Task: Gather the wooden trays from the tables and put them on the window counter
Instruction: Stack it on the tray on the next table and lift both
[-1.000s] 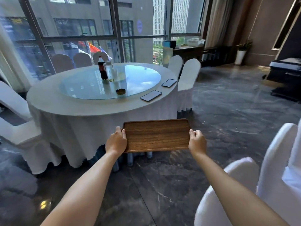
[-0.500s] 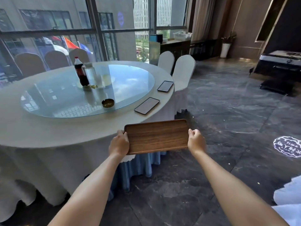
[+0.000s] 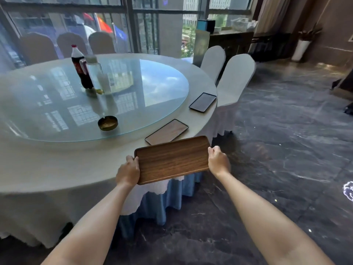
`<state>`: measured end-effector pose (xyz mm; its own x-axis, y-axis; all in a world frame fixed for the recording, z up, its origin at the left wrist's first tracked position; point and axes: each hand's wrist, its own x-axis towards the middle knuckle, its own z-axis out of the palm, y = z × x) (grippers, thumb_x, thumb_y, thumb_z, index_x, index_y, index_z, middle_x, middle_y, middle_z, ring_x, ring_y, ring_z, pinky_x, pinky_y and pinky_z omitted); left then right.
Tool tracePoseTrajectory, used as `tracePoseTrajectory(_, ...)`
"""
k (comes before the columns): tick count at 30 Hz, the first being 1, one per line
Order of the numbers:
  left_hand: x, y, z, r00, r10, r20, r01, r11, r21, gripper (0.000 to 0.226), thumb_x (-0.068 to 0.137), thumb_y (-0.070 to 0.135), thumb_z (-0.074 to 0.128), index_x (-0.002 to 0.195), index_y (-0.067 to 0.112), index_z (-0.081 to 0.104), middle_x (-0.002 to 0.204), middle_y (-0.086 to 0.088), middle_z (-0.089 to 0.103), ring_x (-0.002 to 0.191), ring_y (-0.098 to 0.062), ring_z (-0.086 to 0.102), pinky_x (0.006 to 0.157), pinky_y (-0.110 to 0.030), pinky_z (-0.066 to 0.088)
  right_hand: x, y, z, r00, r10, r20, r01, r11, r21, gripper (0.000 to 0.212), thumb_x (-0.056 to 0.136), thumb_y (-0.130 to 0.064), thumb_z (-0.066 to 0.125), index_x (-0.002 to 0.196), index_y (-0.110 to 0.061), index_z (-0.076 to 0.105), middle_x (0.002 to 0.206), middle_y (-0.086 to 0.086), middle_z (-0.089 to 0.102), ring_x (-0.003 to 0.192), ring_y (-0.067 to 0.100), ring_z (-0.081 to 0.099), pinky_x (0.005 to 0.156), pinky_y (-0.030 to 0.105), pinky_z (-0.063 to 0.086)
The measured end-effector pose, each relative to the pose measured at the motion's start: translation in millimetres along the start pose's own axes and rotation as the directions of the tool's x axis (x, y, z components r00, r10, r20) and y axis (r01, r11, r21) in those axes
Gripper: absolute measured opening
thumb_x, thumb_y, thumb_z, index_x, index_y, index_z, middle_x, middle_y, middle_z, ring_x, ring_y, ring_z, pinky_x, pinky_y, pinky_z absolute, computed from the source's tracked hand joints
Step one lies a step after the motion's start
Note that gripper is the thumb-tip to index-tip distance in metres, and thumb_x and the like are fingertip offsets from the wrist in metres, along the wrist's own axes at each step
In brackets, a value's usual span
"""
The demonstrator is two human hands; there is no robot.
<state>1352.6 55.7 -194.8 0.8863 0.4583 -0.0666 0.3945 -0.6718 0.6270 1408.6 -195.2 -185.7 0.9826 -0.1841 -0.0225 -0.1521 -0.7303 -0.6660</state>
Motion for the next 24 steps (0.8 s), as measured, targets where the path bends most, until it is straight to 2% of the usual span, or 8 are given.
tracePoseTrajectory(3, 29, 25, 22, 0.996, -0.086, -0.021, 0.085, 0.996, -0.015, 0.04, 0.102, 0.027, 0.024, 0.111, -0.005, 0.046, 0.115, -0.033, 0.06, 0.105, -0.046, 0.057, 0.087, -0.047, 0.044, 59, 1, -1, 0.993, -0.082, 0.081, 0.089, 0.993, -0.079, 0.041, 0.101, -0.032, 0.026, 0.108, 0.0, 0.05, 0.11, 0.024, 0.064, 0.101, 0.038, 0.06, 0.069, 0.033, 0.034)
tracePoseTrajectory(8, 74, 51, 56, 0.982, -0.185, -0.04, 0.184, 0.982, -0.027, 0.041, 0.102, 0.027, 0.023, 0.112, -0.005, 0.045, 0.116, -0.031, 0.06, 0.105, -0.045, 0.056, 0.085, -0.045, 0.043, 144, 4, 15, 0.974, -0.135, 0.183, 0.167, 0.97, -0.174, 0.042, 0.101, -0.032, 0.024, 0.109, 0.0, 0.05, 0.108, 0.023, 0.065, 0.099, 0.038, 0.061, 0.072, 0.036, 0.04)
tracePoseTrajectory(11, 104, 52, 75, 0.971, -0.234, -0.059, 0.233, 0.972, -0.022, 0.04, 0.102, 0.027, 0.024, 0.11, -0.005, 0.046, 0.113, -0.031, 0.061, 0.103, -0.044, 0.057, 0.078, -0.04, 0.041, 191, -2, 36, 0.954, -0.17, 0.246, 0.227, 0.947, -0.228, 0.043, 0.101, -0.033, 0.022, 0.111, -0.001, 0.05, 0.108, 0.023, 0.065, 0.1, 0.039, 0.06, 0.077, 0.04, 0.046)
tracePoseTrajectory(15, 150, 45, 97, 0.948, -0.307, -0.083, 0.307, 0.952, -0.007, 0.038, 0.101, 0.025, 0.026, 0.108, -0.006, 0.046, 0.11, -0.035, 0.061, 0.102, -0.047, 0.057, 0.081, -0.044, 0.043, 248, -15, 68, 0.916, -0.218, 0.337, 0.313, 0.914, -0.259, 0.042, 0.101, -0.032, 0.022, 0.108, -0.002, 0.05, 0.108, 0.023, 0.065, 0.1, 0.039, 0.06, 0.082, 0.043, 0.046)
tracePoseTrajectory(19, 193, 37, 121, 0.926, -0.371, -0.073, 0.373, 0.928, 0.016, 0.036, 0.101, 0.025, 0.025, 0.105, -0.006, 0.044, 0.106, -0.035, 0.063, 0.097, -0.048, 0.059, 0.078, -0.046, 0.045, 300, -24, 103, 0.865, -0.223, 0.451, 0.393, 0.858, -0.331, 0.04, 0.102, -0.03, 0.021, 0.108, -0.003, 0.049, 0.108, 0.022, 0.066, 0.099, 0.037, 0.061, 0.08, 0.042, 0.046)
tracePoseTrajectory(24, 221, 36, 147, 0.888, -0.457, -0.049, 0.459, 0.888, 0.034, 0.035, 0.101, 0.025, 0.024, 0.108, -0.004, 0.042, 0.102, -0.033, 0.065, 0.094, -0.046, 0.061, 0.071, -0.042, 0.044, 351, -27, 133, 0.786, -0.216, 0.579, 0.506, 0.763, -0.402, 0.037, 0.102, -0.027, 0.019, 0.109, -0.005, 0.048, 0.107, 0.02, 0.066, 0.097, 0.035, 0.062, 0.068, 0.033, 0.036)
